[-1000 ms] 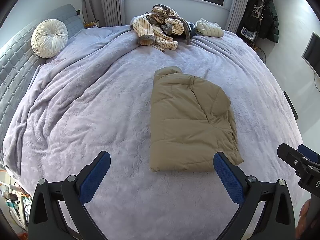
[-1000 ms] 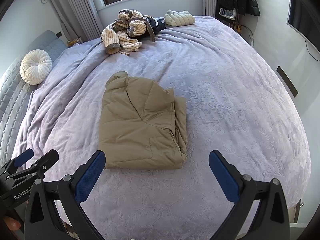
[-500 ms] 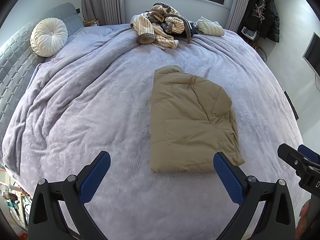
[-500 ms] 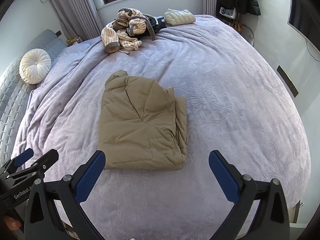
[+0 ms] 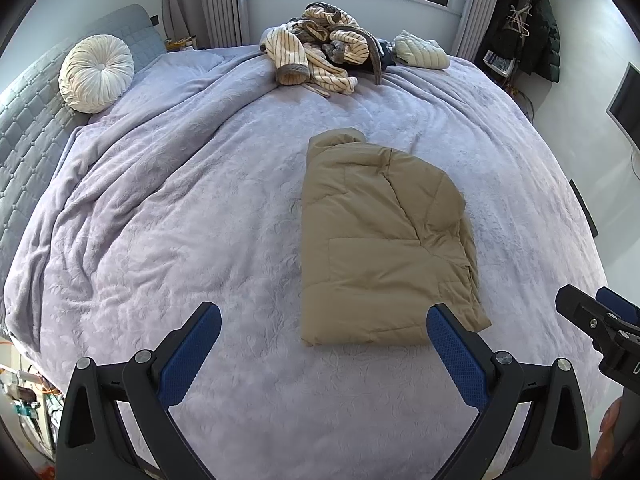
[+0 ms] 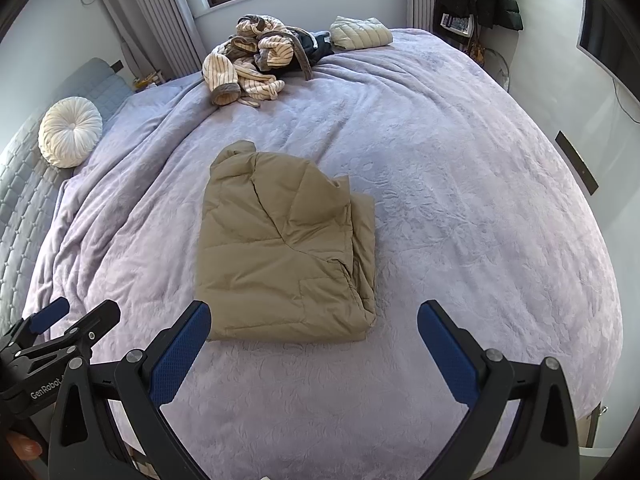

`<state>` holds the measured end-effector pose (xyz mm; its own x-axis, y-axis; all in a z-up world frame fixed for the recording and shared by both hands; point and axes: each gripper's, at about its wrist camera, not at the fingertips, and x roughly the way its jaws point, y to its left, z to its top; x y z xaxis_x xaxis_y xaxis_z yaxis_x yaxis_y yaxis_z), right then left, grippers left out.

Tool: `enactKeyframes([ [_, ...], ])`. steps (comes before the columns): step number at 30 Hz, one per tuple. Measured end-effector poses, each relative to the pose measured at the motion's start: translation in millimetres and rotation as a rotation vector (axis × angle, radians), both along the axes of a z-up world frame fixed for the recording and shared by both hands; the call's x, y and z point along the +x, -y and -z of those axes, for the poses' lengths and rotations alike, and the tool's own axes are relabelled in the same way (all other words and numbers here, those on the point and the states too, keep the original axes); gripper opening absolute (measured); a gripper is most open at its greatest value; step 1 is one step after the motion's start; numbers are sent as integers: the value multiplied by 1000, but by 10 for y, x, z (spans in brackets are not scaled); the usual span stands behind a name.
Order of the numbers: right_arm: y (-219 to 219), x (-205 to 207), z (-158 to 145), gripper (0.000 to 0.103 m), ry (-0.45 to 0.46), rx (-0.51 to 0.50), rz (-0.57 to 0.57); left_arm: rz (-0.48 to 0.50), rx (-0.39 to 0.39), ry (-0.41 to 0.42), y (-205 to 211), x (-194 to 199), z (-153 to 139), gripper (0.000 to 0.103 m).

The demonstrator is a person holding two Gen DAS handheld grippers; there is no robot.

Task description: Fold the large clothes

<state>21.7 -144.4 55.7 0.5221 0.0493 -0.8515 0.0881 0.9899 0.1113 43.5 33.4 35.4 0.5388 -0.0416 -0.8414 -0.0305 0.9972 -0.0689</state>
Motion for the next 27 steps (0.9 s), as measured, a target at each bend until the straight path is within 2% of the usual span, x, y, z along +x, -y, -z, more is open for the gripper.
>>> enactKeyframes([
  [27,143,114,12,103,-3,0,-2,-5,6,-6,-74,62,26,103],
])
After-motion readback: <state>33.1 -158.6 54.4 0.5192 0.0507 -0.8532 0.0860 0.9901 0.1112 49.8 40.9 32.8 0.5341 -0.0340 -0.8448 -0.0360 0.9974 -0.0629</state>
